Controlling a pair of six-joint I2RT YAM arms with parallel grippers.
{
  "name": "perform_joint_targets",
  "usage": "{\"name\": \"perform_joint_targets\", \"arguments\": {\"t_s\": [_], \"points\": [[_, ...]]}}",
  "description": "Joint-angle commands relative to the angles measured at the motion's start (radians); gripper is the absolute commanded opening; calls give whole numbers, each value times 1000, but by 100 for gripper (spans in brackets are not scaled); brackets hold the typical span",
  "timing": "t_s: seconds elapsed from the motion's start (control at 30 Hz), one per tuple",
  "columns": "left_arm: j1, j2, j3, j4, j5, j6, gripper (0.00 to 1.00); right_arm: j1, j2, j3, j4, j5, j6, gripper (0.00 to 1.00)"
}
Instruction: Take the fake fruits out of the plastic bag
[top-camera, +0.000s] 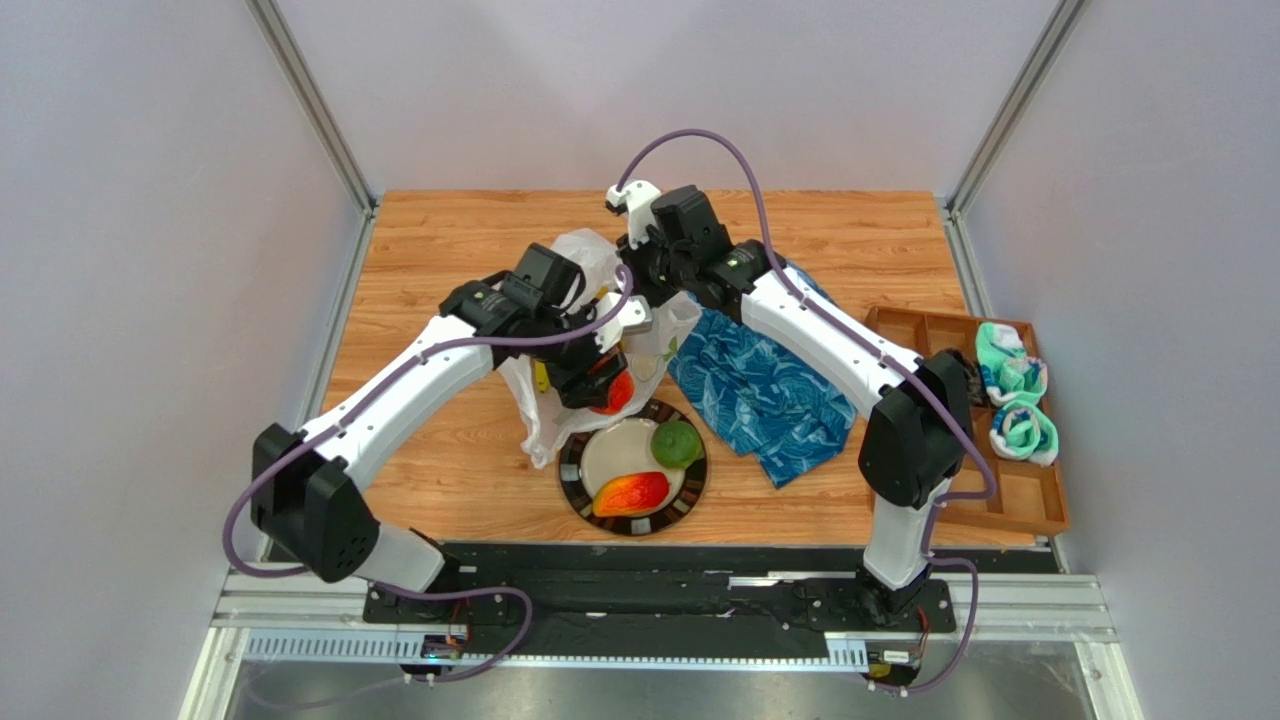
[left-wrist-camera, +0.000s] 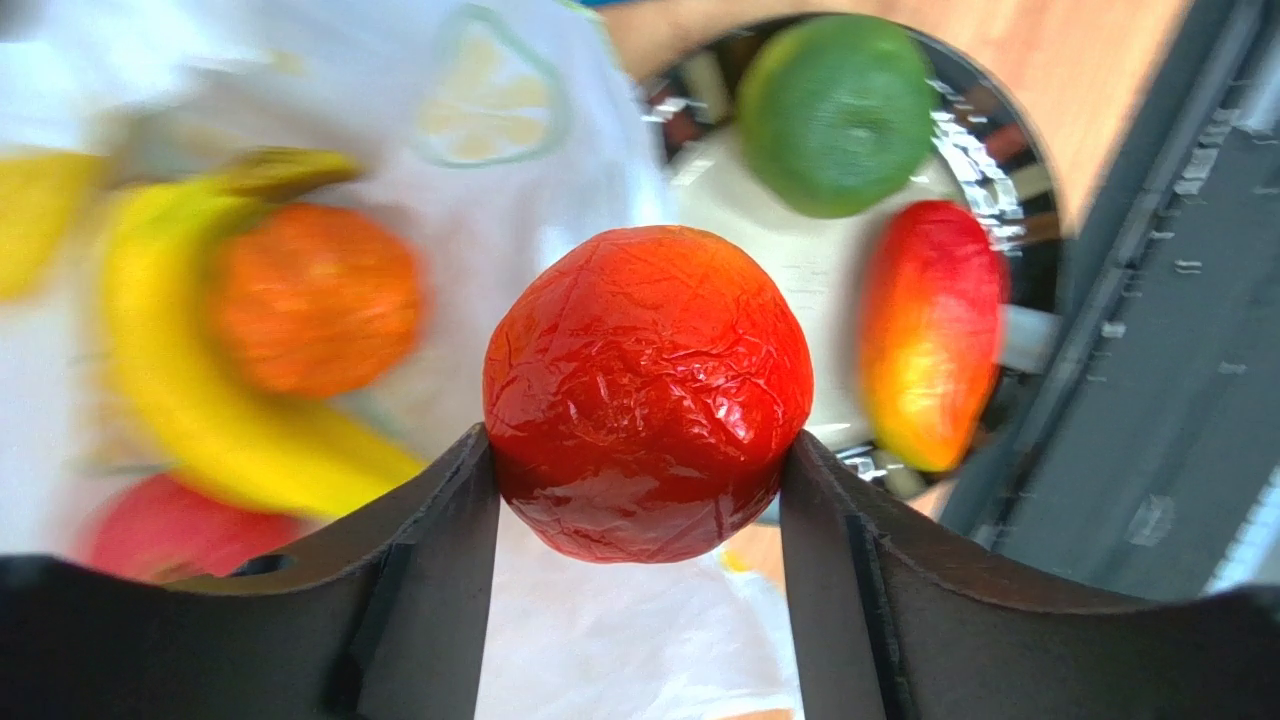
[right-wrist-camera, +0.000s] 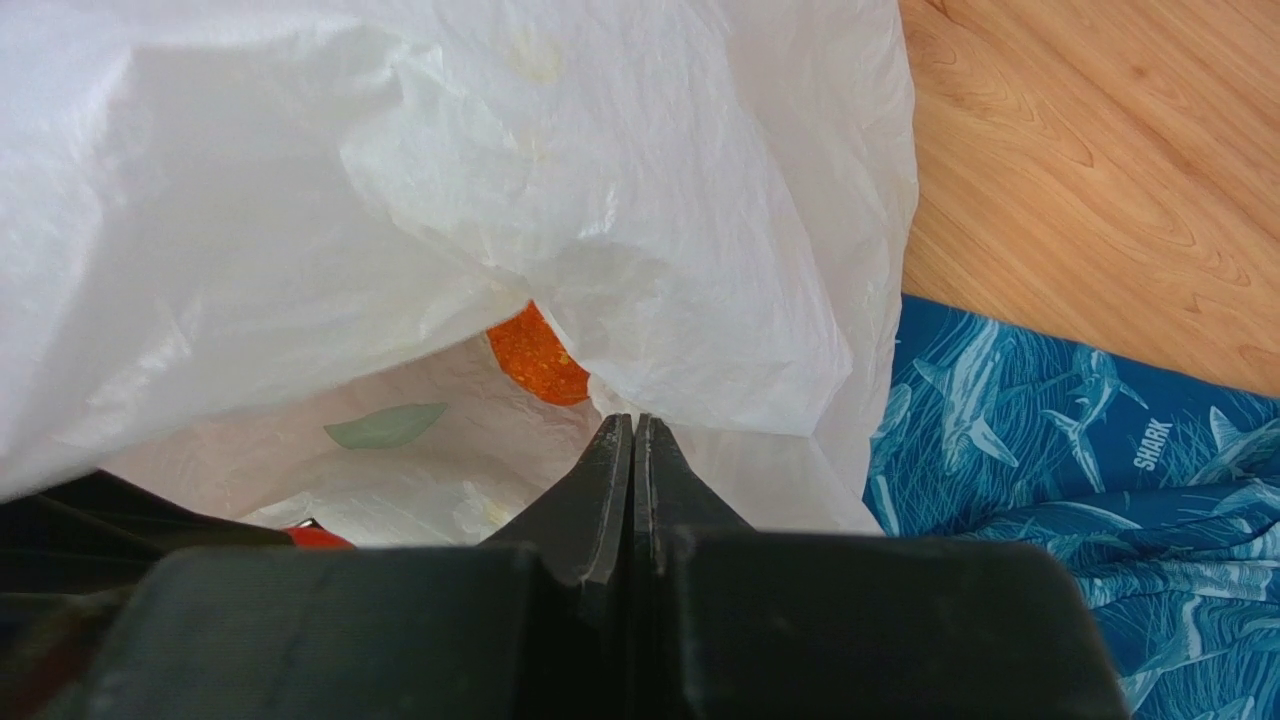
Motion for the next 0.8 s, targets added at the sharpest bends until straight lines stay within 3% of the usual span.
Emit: {"name": "perform_joint_targets", "arguments": {"t_s": [0.0,0.37,0.47,0.5,0.77], "points": [[-25,49,5,-68,165,-5,54,-3,-4,10,30,2,-20,0],[-66,156,-124,90,165,-80,58,-3,1,5,30,25,-19,0],[-72,173,-144,134,164,-106,71,-3,4,8,30,25,-20,0],[-72,165,-149,142,159,-116,99,-3,4,9,30,25,-22,0],[-33,7,-98,79,100,-119,99,-3,-4,2,32,27,-29,0]]}}
